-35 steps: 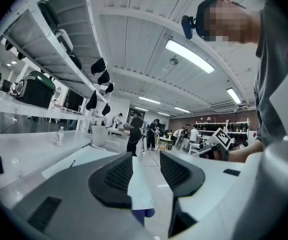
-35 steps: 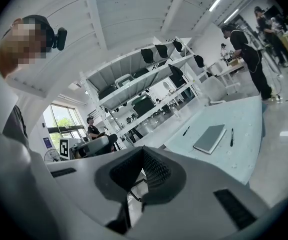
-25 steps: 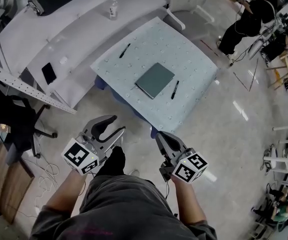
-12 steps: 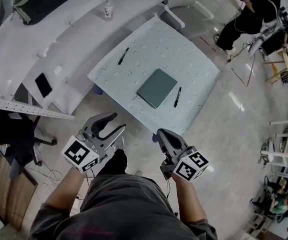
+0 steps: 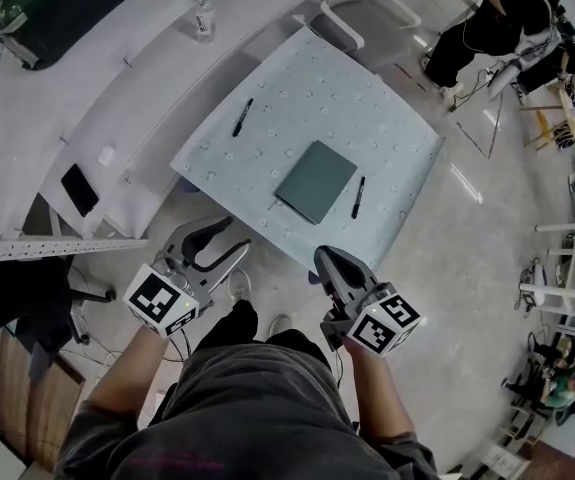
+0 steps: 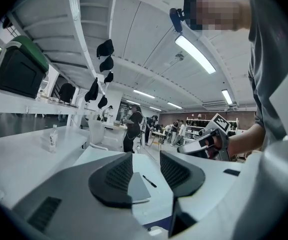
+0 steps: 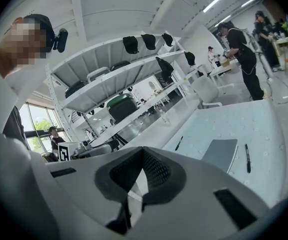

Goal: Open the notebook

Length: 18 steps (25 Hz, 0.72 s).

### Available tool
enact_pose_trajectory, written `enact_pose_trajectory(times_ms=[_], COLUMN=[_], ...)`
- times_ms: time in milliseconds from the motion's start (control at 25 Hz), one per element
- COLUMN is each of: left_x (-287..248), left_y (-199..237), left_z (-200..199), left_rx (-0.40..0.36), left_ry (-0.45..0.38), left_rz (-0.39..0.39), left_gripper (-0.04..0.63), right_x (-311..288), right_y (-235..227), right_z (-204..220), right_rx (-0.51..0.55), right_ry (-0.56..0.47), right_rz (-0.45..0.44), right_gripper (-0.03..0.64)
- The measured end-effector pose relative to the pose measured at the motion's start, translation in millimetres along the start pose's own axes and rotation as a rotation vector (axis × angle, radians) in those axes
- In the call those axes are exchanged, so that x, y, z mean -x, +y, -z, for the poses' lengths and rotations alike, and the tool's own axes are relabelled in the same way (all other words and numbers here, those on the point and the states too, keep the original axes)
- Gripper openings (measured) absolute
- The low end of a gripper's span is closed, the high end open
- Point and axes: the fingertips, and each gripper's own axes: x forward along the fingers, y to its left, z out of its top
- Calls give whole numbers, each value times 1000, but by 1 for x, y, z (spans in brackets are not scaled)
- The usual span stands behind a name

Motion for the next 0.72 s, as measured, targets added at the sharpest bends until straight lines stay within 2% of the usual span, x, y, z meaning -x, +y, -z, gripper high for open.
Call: enact_pose_trajectory(times_ms=[400, 720], left_x=[-22, -62], left_y=[21, 31], left_z=[11, 55], left_rx=[-25, -79], left_ry=[38, 124], left_rz=[18, 31], left_gripper=[169, 170], right_x=[-23, -42], right_y=[-15, -54], right_z=[-12, -7], right_rx=[-10, -31], right_ry=[-3, 10], right_rz=[26, 34], right_gripper=[2, 2])
